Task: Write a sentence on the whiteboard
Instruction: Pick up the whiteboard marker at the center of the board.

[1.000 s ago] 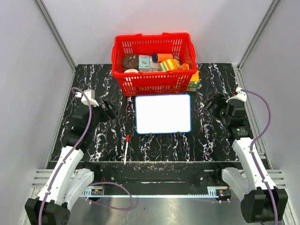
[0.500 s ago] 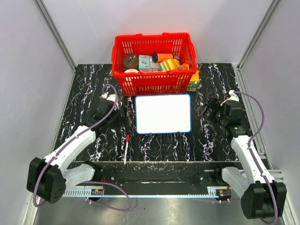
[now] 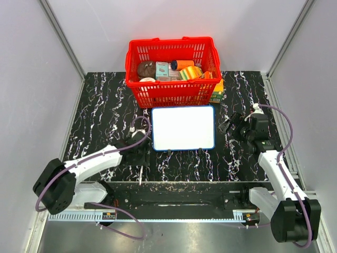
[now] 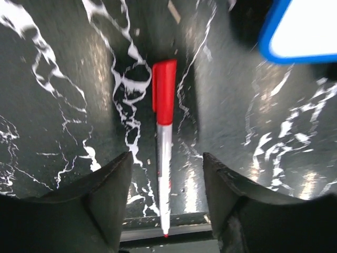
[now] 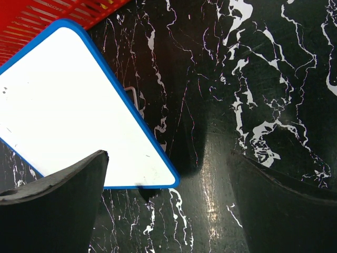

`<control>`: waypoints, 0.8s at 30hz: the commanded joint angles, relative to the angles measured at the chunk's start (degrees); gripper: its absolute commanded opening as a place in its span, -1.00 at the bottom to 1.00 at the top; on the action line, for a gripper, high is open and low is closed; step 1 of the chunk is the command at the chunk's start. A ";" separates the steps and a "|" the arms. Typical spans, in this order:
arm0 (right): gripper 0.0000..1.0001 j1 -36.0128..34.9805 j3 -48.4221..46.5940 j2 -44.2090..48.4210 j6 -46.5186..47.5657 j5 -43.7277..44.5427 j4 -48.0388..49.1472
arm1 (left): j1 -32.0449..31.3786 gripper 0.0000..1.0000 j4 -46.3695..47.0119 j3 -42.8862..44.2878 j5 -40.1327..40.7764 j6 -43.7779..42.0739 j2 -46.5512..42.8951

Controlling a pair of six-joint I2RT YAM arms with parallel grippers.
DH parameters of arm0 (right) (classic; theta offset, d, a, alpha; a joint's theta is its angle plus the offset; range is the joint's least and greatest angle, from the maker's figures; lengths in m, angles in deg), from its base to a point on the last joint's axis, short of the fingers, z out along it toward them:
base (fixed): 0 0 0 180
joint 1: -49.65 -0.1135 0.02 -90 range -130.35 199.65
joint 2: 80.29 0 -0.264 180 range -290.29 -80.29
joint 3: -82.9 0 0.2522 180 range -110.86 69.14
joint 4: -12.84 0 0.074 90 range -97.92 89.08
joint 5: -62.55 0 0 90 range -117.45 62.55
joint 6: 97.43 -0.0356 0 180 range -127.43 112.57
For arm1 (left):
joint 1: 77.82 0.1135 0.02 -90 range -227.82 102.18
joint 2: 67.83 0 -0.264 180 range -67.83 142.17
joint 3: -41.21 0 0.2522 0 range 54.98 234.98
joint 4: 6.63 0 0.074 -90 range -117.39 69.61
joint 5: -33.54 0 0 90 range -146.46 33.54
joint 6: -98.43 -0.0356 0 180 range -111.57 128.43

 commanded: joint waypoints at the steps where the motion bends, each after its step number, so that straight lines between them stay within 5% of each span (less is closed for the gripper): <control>1: 1.00 -0.13 -0.15 0.03 0.94 -1.74 0.44 | -3.29 -0.02 -0.92 -3.15 0.99 4.93 1.63; 12: 1.00 -0.13 0.37 -0.32 0.85 -3.15 0.88 | -8.05 -0.19 -3.38 -5.00 -0.15 10.48 1.71; 18: 0.99 -0.13 0.46 -0.50 0.68 -4.29 0.97 | -9.54 -0.85 -4.52 -3.95 1.07 11.79 3.56; 24: 0.99 -0.13 -0.59 1.52 1.47 -5.87 -0.96 | -9.89 -1.00 -9.51 -1.85 4.84 12.41 -4.24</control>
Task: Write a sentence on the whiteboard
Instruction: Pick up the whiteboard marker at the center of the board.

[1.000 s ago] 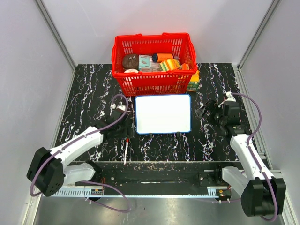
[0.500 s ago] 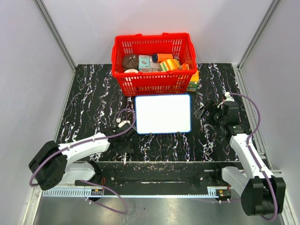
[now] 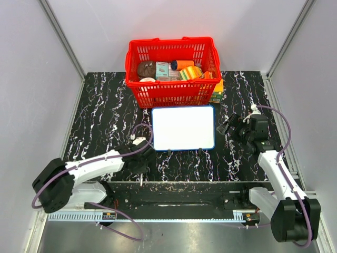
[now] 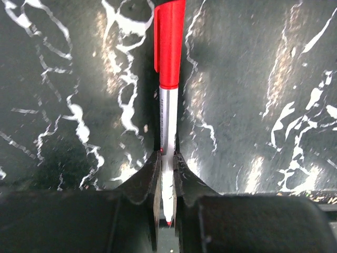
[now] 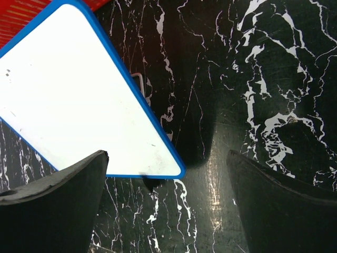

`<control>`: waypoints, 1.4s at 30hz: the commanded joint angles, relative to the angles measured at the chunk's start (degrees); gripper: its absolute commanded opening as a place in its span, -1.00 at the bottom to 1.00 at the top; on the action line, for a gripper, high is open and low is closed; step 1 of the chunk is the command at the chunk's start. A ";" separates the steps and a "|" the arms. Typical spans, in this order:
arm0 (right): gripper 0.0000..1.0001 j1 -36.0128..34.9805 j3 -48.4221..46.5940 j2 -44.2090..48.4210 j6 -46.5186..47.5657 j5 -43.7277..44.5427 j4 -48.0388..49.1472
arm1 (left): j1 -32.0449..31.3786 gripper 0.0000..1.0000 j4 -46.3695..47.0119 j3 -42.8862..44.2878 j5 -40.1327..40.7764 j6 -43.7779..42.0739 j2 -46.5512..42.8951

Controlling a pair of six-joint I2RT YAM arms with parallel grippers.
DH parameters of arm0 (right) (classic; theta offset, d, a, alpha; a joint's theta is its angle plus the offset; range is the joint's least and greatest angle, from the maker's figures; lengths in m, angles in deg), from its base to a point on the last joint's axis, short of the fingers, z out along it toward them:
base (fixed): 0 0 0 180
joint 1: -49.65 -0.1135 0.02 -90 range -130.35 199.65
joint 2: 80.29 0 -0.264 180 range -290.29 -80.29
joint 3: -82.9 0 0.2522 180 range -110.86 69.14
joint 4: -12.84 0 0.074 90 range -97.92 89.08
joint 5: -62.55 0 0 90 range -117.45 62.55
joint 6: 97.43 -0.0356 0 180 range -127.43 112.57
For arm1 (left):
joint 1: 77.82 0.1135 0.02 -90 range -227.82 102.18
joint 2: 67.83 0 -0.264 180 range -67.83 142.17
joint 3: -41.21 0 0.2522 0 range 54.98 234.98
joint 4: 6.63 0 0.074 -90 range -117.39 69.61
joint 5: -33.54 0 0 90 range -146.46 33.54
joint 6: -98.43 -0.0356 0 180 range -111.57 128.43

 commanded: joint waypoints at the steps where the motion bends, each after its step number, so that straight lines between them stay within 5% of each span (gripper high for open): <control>1: 0.99 -0.22 -1.66 2.37 1.36 -3.55 -1.03 | -0.95 -1.00 -7.15 1.79 2.82 1.24 -7.25; 8: 0.99 -0.22 -3.60 5.80 1.01 -15.50 0.45 | -1.75 -1.00 -6.03 6.01 -1.56 -4.55 -26.22; 12: 1.00 -2.85 -4.48 7.29 -1.18 -22.10 3.26 | -2.01 -1.00 5.28 4.61 -12.26 -9.65 -30.73; 18: 0.99 -16.71 -2.55 7.04 -8.65 -26.05 14.86 | -2.71 -1.00 18.13 4.87 -22.91 -11.77 -28.89; 23: 0.99 -21.40 2.02 4.67 -19.11 -31.59 33.49 | -3.85 -1.00 24.12 6.62 -26.88 -12.73 -24.59; 29: 0.94 -27.02 0.45 1.95 -17.02 -29.14 31.58 | -8.07 -1.00 26.68 10.49 -25.74 -13.96 -18.78; 39: 0.52 -32.39 0.80 -2.89 -17.98 -30.19 36.49 | -10.88 -1.00 27.29 13.92 -23.81 -15.37 -14.74; 42: -0.05 -33.27 0.80 -4.30 -18.59 -31.24 38.07 | -10.89 -1.00 27.21 14.01 -22.84 -15.55 -14.73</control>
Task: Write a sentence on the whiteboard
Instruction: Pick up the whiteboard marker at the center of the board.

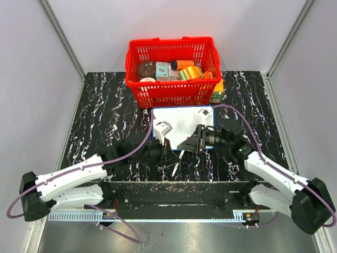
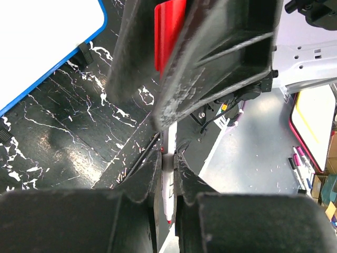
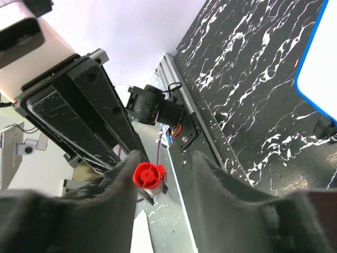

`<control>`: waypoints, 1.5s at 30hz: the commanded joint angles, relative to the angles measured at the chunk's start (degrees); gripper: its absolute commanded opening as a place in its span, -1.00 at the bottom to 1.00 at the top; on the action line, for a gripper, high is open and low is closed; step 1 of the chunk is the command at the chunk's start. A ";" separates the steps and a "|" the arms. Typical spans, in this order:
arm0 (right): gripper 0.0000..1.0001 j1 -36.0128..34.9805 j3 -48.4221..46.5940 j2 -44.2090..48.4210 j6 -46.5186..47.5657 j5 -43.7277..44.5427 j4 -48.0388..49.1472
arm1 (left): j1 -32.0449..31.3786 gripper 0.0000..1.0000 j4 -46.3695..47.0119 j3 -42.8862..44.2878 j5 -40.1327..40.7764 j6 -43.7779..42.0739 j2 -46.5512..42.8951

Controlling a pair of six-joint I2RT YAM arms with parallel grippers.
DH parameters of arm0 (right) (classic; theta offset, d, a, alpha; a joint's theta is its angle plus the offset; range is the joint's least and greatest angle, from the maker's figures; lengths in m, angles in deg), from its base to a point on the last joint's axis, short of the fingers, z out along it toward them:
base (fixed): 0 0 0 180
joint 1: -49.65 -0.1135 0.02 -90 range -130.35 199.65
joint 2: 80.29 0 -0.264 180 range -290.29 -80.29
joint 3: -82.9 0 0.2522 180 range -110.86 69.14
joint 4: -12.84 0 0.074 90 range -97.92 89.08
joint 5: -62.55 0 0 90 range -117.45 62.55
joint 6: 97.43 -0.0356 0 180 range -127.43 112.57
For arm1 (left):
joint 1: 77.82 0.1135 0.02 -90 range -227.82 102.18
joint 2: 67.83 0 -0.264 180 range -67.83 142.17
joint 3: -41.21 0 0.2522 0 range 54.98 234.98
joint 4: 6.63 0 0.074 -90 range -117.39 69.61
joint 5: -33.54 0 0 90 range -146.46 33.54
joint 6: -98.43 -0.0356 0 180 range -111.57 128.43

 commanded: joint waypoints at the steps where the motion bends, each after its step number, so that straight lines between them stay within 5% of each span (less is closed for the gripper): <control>1: -0.25 -1.60 -1.04 -1.59 -1.50 -2.59 5.68 | -0.44 -1.00 2.97 2.49 1.51 -1.32 -0.35; 2: -0.68 -1.77 -0.95 -1.85 -1.59 -2.77 5.95 | -0.44 -1.00 2.88 2.23 1.69 -1.32 -0.53; 4: -0.94 -1.78 -1.04 -1.77 -1.68 -2.60 5.95 | -0.44 -0.96 2.79 1.88 2.48 -1.32 -1.40; 6: -1.00 -1.86 -0.87 -1.07 -1.59 -1.11 5.60 | -0.44 -0.65 2.18 1.17 3.35 -1.14 -2.20; 7: -1.00 -1.86 -0.86 -0.46 -1.59 -0.32 5.17 | -0.44 -0.02 2.09 0.91 3.62 -1.06 -3.07; 8: -1.00 -1.86 -0.60 0.85 -1.59 0.47 4.99 | -0.44 0.17 1.83 0.13 3.79 -0.97 -3.51; 13: -1.00 -1.86 1.06 6.13 -3.95 12.33 2.35 | -0.44 0.36 2.26 -2.52 4.24 0.00 -5.72; 16: -1.00 -1.86 2.82 8.60 -5.89 15.06 4.37 | -0.44 0.33 2.79 -2.87 3.89 0.09 -4.49; 20: -1.00 -1.86 3.44 9.83 -6.43 17.09 4.02 | -0.44 -0.08 4.37 -1.73 2.22 -0.35 -1.77; 21: -1.00 -1.86 3.53 10.18 -6.43 18.05 3.85 | -0.53 -0.48 4.38 -1.29 1.87 -0.87 -0.72; 23: -1.00 -1.86 3.97 11.23 -6.86 18.85 3.93 | -0.44 -0.94 3.85 -0.50 1.95 -1.32 -0.09; 24: -1.00 -1.95 3.97 11.67 -6.86 19.20 3.93 | -0.44 -1.00 3.67 -0.41 2.65 -1.49 0.08; 25: -0.90 -1.86 3.97 11.94 -5.99 19.03 3.76 | -0.44 -1.00 3.32 -0.32 3.18 -1.58 0.00; 27: -0.11 -1.86 3.27 12.12 -4.41 16.76 2.71 | -0.53 -1.00 2.18 -0.15 4.14 -2.28 -0.61; 30: 0.76 -1.78 1.08 11.85 -0.63 13.50 -0.54 | -0.44 -1.00 -0.54 0.73 4.06 -4.30 -1.67; 33: 0.99 -1.78 -1.13 10.98 3.06 10.86 -5.64 | -0.44 -1.00 -3.27 1.61 3.10 -6.23 -2.99; 39: 0.94 -1.78 -2.71 7.73 2.54 2.25 -2.76 | -0.44 -1.00 -3.71 1.26 -0.68 -7.82 -5.18; 45: 0.66 -1.77 -1.13 5.18 -1.93 -3.73 5.49 | -0.44 -1.00 -2.13 1.35 -2.09 -7.82 -4.93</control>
